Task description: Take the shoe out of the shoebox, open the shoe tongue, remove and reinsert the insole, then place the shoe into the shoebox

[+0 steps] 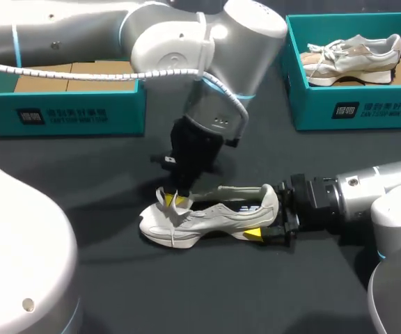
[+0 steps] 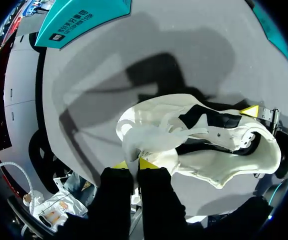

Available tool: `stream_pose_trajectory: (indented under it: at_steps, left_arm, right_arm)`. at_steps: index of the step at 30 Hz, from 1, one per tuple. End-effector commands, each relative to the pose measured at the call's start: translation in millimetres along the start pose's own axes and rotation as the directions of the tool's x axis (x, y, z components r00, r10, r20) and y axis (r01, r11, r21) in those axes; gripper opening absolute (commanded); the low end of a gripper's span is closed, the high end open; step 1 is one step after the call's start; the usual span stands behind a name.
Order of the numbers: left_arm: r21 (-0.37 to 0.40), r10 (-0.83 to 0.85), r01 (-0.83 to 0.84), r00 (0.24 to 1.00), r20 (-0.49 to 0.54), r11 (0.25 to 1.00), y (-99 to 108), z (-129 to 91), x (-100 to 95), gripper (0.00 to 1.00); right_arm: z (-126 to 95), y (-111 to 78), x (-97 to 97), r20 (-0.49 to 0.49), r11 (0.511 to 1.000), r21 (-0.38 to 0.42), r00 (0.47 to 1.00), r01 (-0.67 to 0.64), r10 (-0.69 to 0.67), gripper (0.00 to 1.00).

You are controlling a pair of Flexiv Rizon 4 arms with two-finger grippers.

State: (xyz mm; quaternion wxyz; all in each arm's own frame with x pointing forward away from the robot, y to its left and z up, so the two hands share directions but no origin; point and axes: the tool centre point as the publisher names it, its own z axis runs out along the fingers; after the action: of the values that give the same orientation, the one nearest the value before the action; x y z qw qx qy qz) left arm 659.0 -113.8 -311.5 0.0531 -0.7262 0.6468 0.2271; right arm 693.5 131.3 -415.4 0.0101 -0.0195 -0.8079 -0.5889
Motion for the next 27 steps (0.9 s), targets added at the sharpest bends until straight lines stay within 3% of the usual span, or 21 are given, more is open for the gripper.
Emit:
stream_pose_trajectory:
  at_steps: [1, 4, 10, 13, 14, 17, 22, 27]
  left_arm:
    - [-0.018, -0.012, 0.010, 0.995, -0.095, 1.000, -5, 15, -12.9, 0.00]
    - [-0.029, -0.025, 0.022, 0.996, -0.086, 0.999, -10, 23, -12.9, 0.00]
    - [-0.062, -0.039, 0.035, 0.997, -0.064, 0.997, -18, 41, -10.4, 0.38]
    - [-0.075, -0.041, 0.037, 0.998, -0.057, 0.996, -18, 47, -12.6, 0.51]
    - [-0.077, -0.041, 0.037, 0.998, -0.056, 0.996, -18, 48, -13.8, 0.66]
    - [-0.076, -0.039, 0.035, 0.998, -0.047, 0.996, -16, 51, -18.7, 0.84]
    - [-0.055, -0.047, 0.046, 0.999, -0.016, 0.997, -15, 58, -24.9, 0.98]
    - [-0.045, -0.055, 0.053, 0.998, -0.027, 0.998, -14, 57, -31.2, 0.95]
  right_arm:
    - [1, -0.5, 0.8, 0.001, 1.000, 0.006, 1.000, -0.001, 0.001, 0.00]
    - [1, -0.5, 0.8, 0.001, 1.000, 0.006, 1.000, -0.001, 0.001, 0.00]
    - [1, -0.5, 0.8, 0.001, 1.000, 0.006, 1.000, -0.001, 0.001, 0.00]
    - [1, -0.5, 0.8, 0.001, 1.000, 0.006, 1.000, -0.001, 0.001, 0.00]
    - [1, -0.5, 0.8, 0.001, 1.000, 0.006, 1.000, -0.001, 0.001, 0.00]
    - [1, -0.5, 0.8, 0.001, 1.000, 0.006, 1.000, -0.001, 0.001, 0.00]
    - [1, -0.5, 0.8, 0.001, 1.000, 0.006, 1.000, -0.001, 0.001, 0.00]
    - [1, -0.5, 0.8, 0.001, 1.000, 0.006, 1.000, -0.001, 0.001, 0.00]
